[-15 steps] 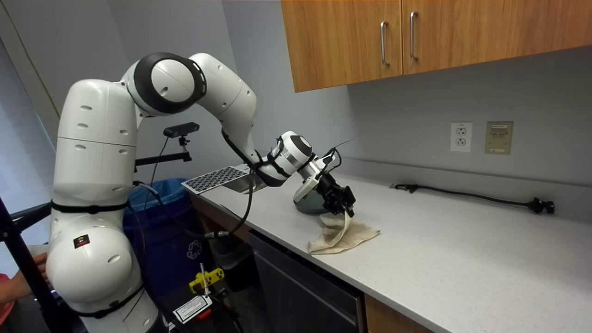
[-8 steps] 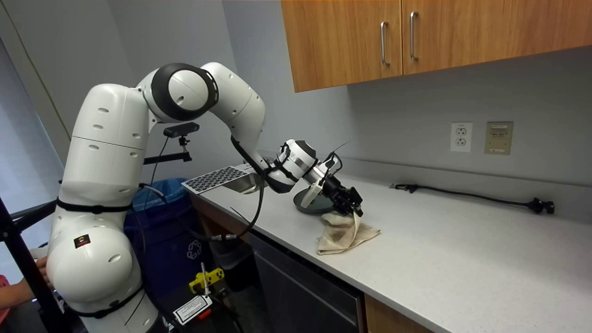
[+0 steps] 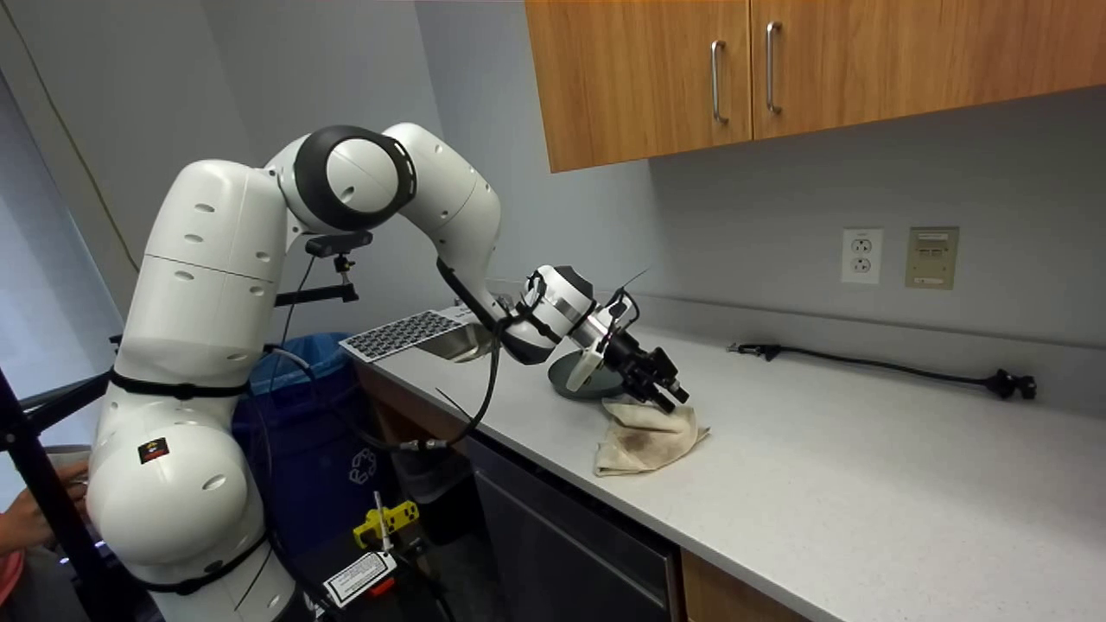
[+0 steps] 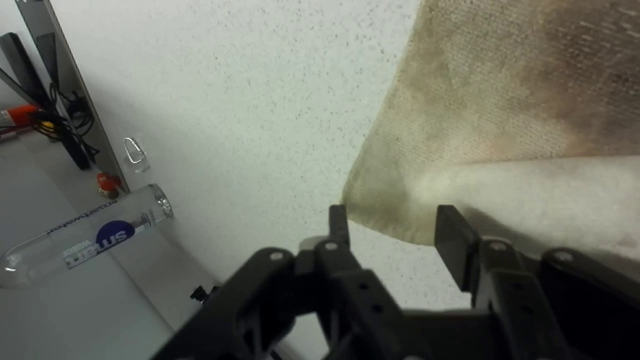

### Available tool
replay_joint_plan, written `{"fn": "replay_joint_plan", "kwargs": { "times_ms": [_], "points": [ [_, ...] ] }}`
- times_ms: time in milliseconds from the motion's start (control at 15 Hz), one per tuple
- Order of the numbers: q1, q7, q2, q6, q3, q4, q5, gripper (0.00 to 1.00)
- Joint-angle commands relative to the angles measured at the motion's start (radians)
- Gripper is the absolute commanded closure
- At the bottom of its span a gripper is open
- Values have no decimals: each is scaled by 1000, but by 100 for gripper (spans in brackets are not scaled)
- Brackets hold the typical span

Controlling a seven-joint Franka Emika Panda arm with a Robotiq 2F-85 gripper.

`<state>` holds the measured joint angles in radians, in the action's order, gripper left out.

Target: Fold the towel into a triangle twice

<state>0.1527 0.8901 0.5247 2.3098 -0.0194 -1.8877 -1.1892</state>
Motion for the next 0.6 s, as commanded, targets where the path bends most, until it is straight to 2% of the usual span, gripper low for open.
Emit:
{"fn": "replay_joint_plan", "kwargs": {
  "times_ms": [0,200,533],
  "points": [
    [-16,11,20,6,24,27,49,18],
    [-29,-24,19,30,43,21,140,0],
    [-46,-184,15,124,51,6,249,0]
  ]
}}
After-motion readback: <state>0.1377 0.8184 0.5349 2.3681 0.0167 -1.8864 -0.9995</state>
